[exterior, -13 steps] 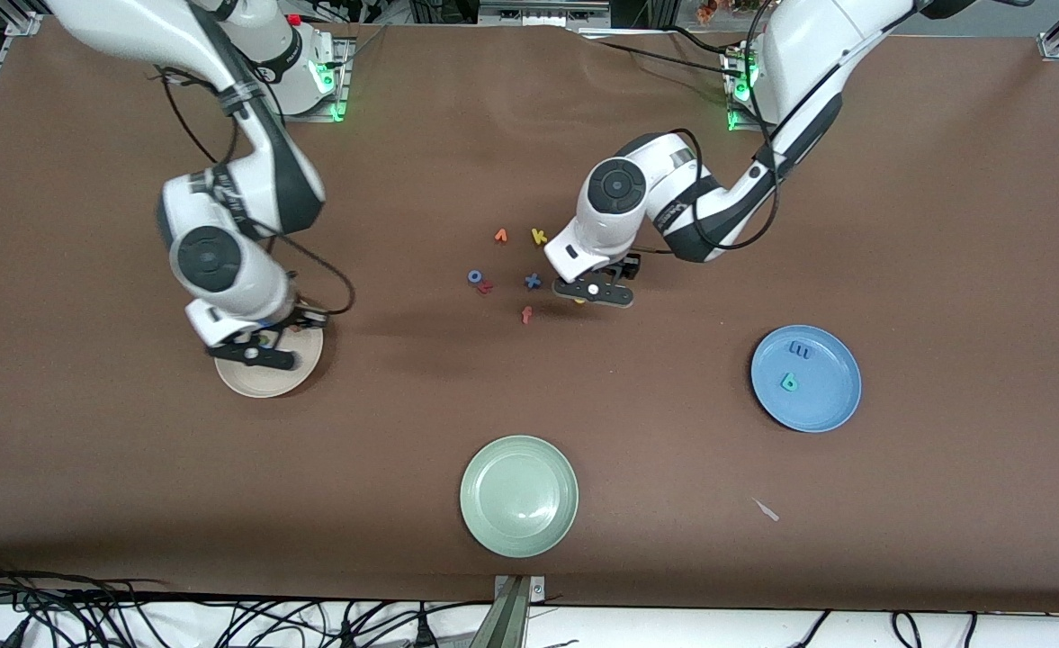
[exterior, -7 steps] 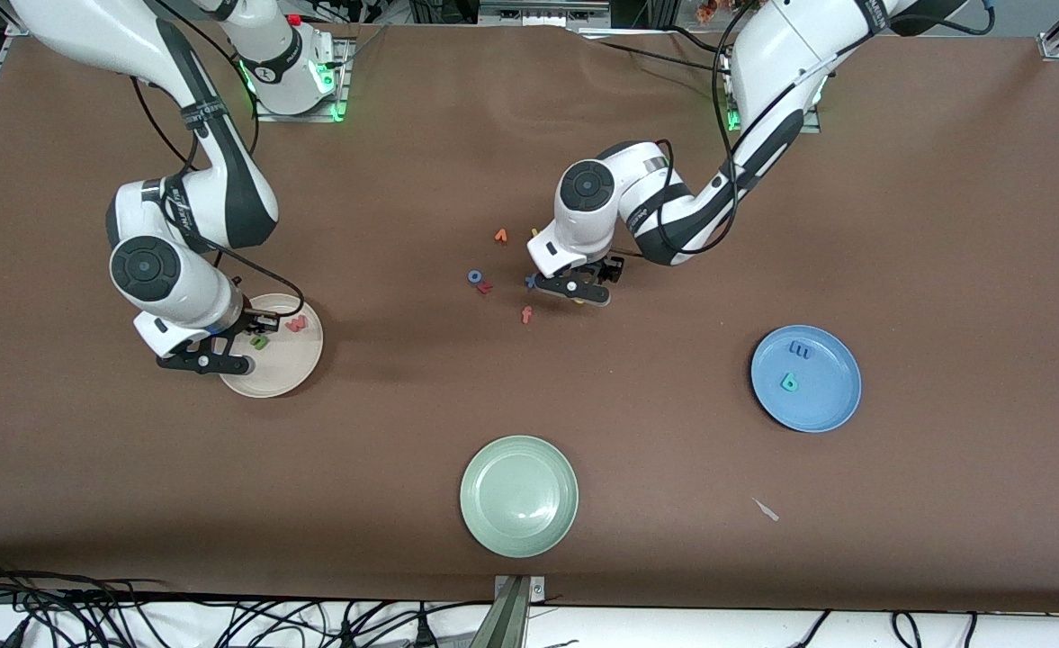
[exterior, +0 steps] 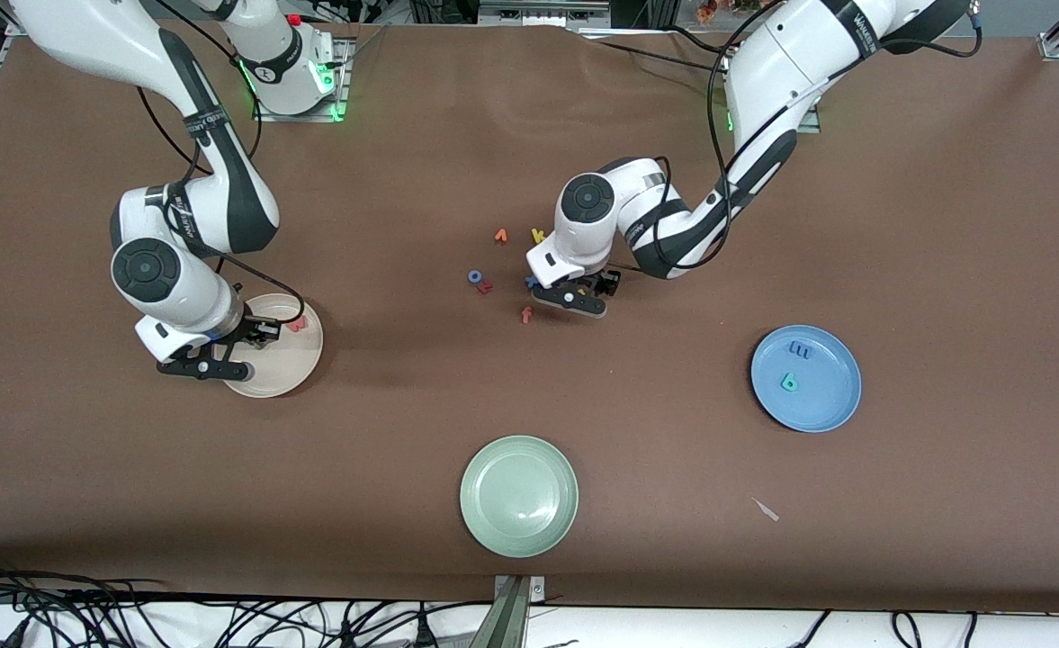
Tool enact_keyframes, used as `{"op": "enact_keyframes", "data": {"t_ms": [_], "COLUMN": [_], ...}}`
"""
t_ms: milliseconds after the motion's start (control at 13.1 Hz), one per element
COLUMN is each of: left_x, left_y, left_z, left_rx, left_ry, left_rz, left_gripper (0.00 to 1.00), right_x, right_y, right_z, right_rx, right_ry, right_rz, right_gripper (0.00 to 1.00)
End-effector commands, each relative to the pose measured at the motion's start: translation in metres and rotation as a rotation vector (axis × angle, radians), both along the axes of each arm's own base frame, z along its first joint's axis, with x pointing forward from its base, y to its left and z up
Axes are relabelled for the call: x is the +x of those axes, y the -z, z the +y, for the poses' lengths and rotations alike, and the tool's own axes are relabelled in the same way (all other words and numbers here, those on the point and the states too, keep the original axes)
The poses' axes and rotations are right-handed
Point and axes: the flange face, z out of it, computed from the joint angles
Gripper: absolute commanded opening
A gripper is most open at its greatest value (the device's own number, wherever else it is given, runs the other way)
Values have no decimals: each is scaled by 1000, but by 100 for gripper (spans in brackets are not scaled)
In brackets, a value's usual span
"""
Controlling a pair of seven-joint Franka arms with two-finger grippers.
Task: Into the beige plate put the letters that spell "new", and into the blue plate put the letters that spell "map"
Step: 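Release the orange letter onto the beige plate while the left gripper grasps the yellow a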
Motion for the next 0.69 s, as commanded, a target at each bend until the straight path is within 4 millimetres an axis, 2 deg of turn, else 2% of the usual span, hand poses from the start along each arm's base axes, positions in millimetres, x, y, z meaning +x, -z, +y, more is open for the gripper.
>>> {"op": "enact_keyframes", "data": {"t_ms": [0, 76, 152, 228, 381, 457, 609], "left_x": [3, 4, 3, 1, 3, 3, 9], "left_y": [3, 4, 7, 11, 7, 5, 0], "left_z": [-4, -2, -3, -3, -1, -2, 3], "left_rx": [18, 21, 21, 23, 31, 28, 29], "left_ry": [51, 51, 52, 55, 54, 54, 43], "left_rz": [-45, -46, -41, -35, -38, -41, -49], "left_gripper": [67, 66, 63, 52, 19, 7, 0], "right_x": [3, 2, 2, 3, 2, 3, 3], "right_y": [-11, -11, -12, -12, -14, -16, -24], "right_z": [-1, -1, -1, -1, -1, -1, -1], "right_rx": [7, 6, 6, 7, 7, 7, 9], "right_ry": [-7, -5, -4, -4, -4, -4, -1], "right_rz": [-10, -9, -10, -13, -13, -16, -29], "right_gripper": [43, 61, 88, 100, 100, 100, 100]}}
